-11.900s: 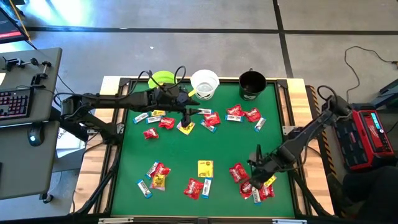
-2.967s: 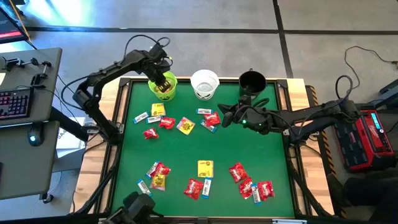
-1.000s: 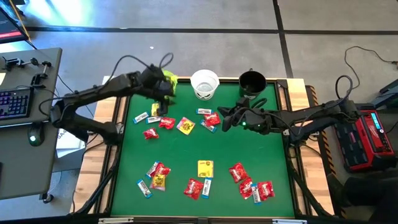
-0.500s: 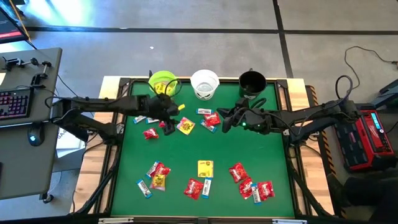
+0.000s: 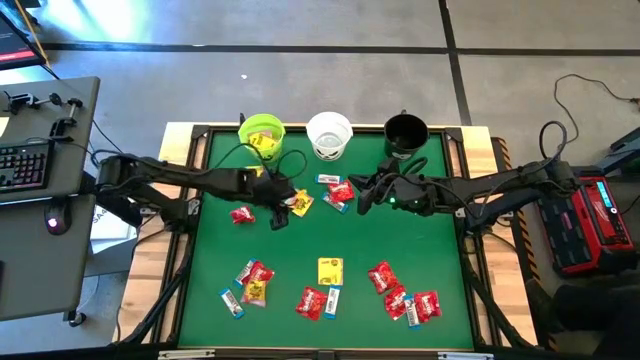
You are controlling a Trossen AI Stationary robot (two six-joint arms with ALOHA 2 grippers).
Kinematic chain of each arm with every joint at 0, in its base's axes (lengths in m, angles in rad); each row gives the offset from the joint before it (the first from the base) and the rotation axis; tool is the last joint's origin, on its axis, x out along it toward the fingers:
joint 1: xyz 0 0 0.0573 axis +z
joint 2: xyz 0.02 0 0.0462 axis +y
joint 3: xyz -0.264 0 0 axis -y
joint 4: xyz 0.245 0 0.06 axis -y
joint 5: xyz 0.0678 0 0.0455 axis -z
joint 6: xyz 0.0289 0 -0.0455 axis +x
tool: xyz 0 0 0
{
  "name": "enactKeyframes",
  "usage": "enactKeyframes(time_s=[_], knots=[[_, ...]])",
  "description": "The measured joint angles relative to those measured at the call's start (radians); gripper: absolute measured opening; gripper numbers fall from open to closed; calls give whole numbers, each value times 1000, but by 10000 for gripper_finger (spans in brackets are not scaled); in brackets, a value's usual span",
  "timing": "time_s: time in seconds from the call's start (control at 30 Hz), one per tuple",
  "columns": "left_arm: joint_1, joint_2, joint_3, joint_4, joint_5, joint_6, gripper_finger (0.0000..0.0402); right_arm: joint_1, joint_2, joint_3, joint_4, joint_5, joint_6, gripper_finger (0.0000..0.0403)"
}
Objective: Sort candy by brand, put in halloween buckets
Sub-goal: Put the yellow candy into the green bucket
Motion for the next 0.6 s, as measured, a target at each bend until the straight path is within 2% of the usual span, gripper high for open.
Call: enactKeyframes(time_s=[0.23, 0.33, 0.6], knots=[[-1, 107, 0, -5, -24, -17, 221, 0, 0, 0, 0, 0, 0, 0], [-1, 148, 0, -6, -76, -16, 221, 0, 0, 0, 0, 0, 0, 0], [0, 225, 0, 2, -127, 27, 213, 0, 0, 0, 0, 0, 0, 0]])
